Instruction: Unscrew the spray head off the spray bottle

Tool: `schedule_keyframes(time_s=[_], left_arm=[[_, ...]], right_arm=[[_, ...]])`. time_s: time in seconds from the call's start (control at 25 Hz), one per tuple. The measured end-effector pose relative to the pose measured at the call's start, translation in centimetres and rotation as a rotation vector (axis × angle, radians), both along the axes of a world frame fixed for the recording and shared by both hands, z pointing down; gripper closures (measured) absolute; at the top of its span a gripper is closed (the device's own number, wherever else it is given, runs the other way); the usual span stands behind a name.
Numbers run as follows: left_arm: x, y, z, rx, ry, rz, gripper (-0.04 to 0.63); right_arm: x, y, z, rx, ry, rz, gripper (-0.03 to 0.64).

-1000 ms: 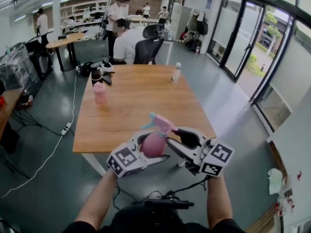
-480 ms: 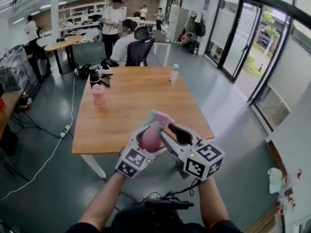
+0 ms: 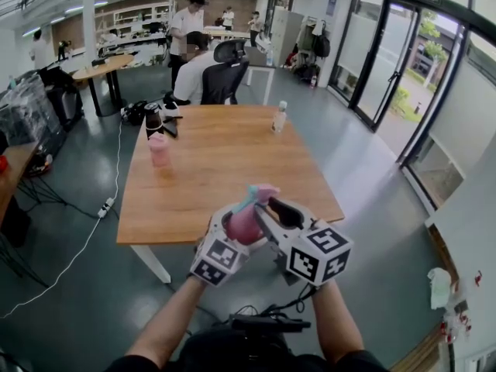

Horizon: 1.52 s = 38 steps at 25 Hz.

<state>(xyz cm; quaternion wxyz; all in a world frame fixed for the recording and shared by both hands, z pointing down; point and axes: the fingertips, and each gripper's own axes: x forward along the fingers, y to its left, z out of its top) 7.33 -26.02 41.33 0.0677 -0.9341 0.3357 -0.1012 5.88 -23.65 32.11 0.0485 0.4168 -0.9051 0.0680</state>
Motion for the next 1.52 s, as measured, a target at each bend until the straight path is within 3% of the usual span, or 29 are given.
schedule_keyframes(time_s=[0.24, 0.4, 0.68, 0.84, 1.08, 1.2, 1.52], left_arm=[[0.0, 0.3, 0.1, -0.016, -0.003, 0.016, 0.163], [0.0, 1.0, 0.1, -0.021, -0.007, 0.073, 0.163], [0.6, 3.8, -0.1, -0.042, 0.009, 0.308, 0.163], [0.6, 5.1, 0.1, -0.045, -0.010, 0.406, 0.163], [1.2, 7.8, -0.2, -0.098, 0.031, 0.576, 0.163], [1.2, 7.8, -0.2, -0.105, 0.059, 0.575, 0.163], [0.6, 4.4, -1.2, -0.049, 0.116, 0.380, 0.163]], right_arm=[[-0.1, -0.1, 0.0, 0.002, 0.013, -0.011, 0.477], [-0.2, 0.5, 0.1, 0.024, 0.018, -0.099, 0.479], [0.0, 2.6, 0.3, 0.049, -0.041, -0.362, 0.480], [0.0, 3.7, 0.4, 0.064, -0.039, -0.460, 0.480], [0.4, 5.6, 0.3, 0.093, -0.068, -0.619, 0.482], [0.2, 5.5, 0.3, 0.092, -0.059, -0.631, 0.482], [0.8, 3.2, 0.0, 0.112, -0.029, -0.449, 0.460]])
